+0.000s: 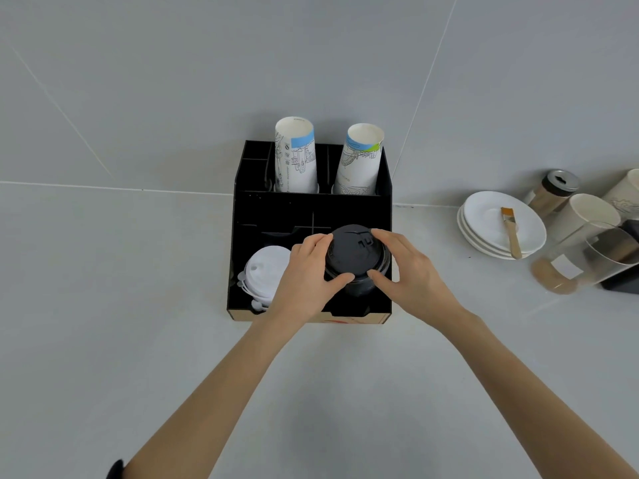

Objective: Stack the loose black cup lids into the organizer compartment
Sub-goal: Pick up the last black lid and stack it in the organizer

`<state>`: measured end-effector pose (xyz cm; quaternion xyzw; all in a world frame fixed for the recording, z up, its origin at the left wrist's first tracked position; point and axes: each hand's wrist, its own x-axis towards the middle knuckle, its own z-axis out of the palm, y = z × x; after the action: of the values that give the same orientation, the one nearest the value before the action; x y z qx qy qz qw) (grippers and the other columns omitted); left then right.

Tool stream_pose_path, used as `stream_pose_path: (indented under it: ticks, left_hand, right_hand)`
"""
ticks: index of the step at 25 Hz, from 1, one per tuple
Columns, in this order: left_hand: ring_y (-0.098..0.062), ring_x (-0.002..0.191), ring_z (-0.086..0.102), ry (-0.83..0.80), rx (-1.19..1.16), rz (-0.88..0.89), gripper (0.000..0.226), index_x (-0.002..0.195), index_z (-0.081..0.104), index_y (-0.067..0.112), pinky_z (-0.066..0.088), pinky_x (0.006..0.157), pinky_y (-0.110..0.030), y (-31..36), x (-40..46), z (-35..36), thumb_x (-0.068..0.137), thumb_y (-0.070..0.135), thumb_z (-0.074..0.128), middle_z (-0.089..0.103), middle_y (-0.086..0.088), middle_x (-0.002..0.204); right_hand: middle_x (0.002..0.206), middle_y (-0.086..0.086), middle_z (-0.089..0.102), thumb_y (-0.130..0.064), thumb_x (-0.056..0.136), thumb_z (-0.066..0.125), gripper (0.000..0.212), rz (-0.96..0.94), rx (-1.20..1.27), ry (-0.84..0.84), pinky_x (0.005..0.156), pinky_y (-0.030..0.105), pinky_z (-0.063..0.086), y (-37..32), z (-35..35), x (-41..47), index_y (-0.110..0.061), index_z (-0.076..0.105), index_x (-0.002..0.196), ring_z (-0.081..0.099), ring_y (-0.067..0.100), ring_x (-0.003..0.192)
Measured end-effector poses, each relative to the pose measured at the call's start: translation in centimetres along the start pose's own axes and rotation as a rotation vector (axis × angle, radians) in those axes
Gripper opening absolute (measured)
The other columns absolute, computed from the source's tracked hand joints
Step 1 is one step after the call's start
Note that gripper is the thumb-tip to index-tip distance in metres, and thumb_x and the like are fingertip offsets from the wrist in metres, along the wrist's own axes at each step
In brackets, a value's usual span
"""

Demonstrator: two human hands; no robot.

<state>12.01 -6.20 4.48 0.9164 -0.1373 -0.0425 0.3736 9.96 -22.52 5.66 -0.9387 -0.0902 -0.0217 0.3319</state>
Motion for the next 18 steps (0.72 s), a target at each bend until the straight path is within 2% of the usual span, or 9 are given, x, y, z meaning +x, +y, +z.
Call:
stream_pose_path:
  ticks: [5,10,14,16,18]
  left_hand:
    - [-0.024,0.126,0.031,-0.006,0.012,-0.04,0.065,0.135,0.03,0.014,0.032,0.104,-0.033,0.2,1.7,1.5,0.081,0.031,0.062,0.036,-0.004,0.14]
    - [-0.023,0.127,0.029,-0.008,0.037,-0.039,0.066,0.135,0.029,0.013,0.029,0.105,-0.031,0.3,2.5,2.4,0.081,0.032,0.061,0.035,-0.005,0.141]
    - [-0.024,0.127,0.03,0.001,0.042,-0.034,0.067,0.135,0.028,0.013,0.029,0.105,-0.031,0.1,2.2,2.6,0.081,0.032,0.062,0.035,-0.004,0.141]
    - [-0.024,0.128,0.032,-0.007,0.016,-0.033,0.067,0.136,0.028,0.012,0.03,0.106,-0.031,-0.1,1.9,2.8,0.081,0.03,0.062,0.034,-0.005,0.142]
    - [-0.024,0.129,0.033,-0.02,-0.01,-0.026,0.067,0.135,0.028,0.011,0.03,0.107,-0.031,-0.3,1.6,2.9,0.081,0.028,0.063,0.034,-0.006,0.142]
  right_hand:
    - [0.138,0.009,0.042,-0.01,0.084,0.057,0.055,0.036,0.007,-0.006,0.091,0.003,0.017,1.7,-0.3,0.9,-0.011,0.032,0.133,0.042,0.021,0.124]
    - [0.139,0.009,0.042,-0.01,0.084,0.057,0.052,0.054,0.012,-0.003,0.093,0.002,0.016,2.9,0.1,1.2,-0.009,0.035,0.131,0.041,0.022,0.125]
    - [0.139,0.009,0.042,-0.009,0.084,0.058,0.05,0.06,0.017,0.005,0.087,-0.013,0.013,3.1,0.4,0.9,-0.008,0.037,0.13,0.042,0.021,0.125]
    - [0.139,0.009,0.041,-0.01,0.083,0.058,0.051,0.061,0.016,0.003,0.09,-0.01,0.014,3.1,0.5,0.6,-0.008,0.038,0.13,0.041,0.021,0.126]
    - [0.141,0.008,0.04,-0.012,0.084,0.058,0.051,0.065,0.003,-0.015,0.096,0.002,0.018,3.1,0.8,0.3,-0.009,0.036,0.13,0.04,0.02,0.127]
